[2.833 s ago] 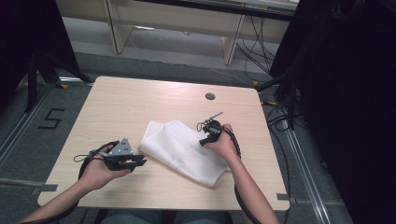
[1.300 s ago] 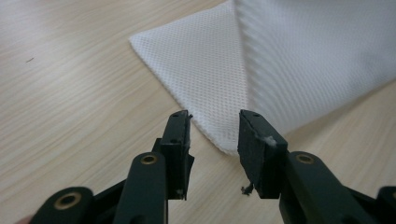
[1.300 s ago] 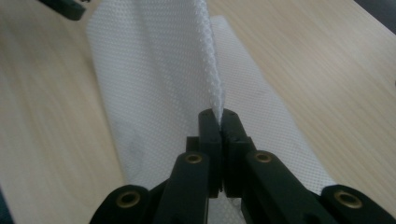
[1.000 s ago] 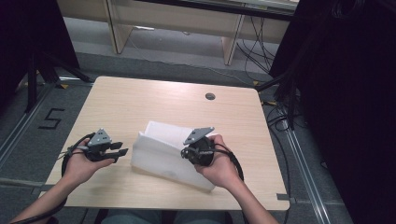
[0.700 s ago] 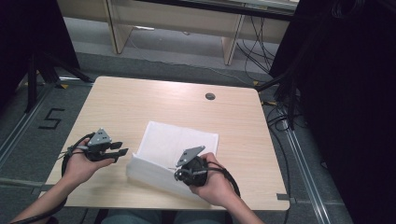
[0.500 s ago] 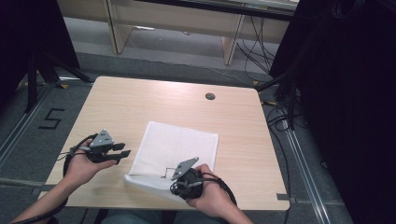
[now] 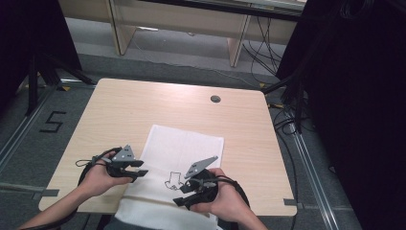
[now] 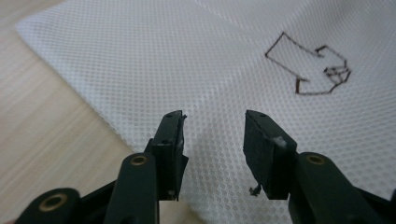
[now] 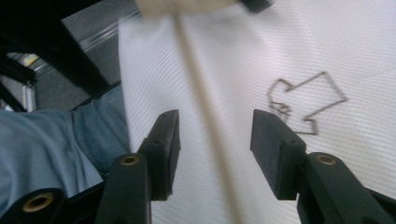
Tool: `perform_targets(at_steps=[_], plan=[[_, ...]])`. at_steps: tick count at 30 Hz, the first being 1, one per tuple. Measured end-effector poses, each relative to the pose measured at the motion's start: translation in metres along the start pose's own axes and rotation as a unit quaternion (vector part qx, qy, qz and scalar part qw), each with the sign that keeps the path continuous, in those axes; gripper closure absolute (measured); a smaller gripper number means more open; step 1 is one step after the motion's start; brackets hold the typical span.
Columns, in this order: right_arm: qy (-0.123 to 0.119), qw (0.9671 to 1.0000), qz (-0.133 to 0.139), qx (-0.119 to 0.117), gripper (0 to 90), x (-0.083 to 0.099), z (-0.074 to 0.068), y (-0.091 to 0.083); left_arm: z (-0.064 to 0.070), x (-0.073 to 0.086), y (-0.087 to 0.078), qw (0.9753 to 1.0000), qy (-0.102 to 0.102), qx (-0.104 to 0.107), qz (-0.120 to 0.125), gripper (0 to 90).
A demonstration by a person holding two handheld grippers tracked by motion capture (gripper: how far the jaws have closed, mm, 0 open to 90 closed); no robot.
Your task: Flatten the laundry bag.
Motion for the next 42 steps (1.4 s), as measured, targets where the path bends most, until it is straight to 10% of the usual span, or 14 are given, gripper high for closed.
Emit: perform_targets(at_steps=[5, 10, 18, 42], plan=[[0.03, 0.9979, 0.0, 0.057, 62.8, 0.006, 0.026, -0.014, 0.007, 0.009, 0.007, 0.9994, 0.018, 0.01, -0.029, 58.0], [0.088, 0.9841, -0.069, 0.138, 86.4, 0.038, 0.07, -0.015, 0.009, 0.013, 0.009, 0.9986, 0.027, 0.007, -0.045, 59.3], [0.133, 0.9699, -0.102, 0.177, 90.0, 0.062, 0.101, -0.01, 0.011, 0.013, 0.008, 0.9983, 0.012, 0.005, -0.056, 62.4], [0.138, 0.9618, -0.074, 0.224, 90.0, 0.03, 0.157, -0.012, -0.019, 0.003, 0.028, 0.9965, -0.033, -0.041, -0.065, 63.8]])
Point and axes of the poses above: each handheld gripper's, and its own axes: y roughly forward along the jaws, x roughly out of its underside, z roughly to its right, the point moved 8 cm from there along y, roughly forward along the jaws, and after that the axes turned 15 degrees about -x, right-handed, at the moved point
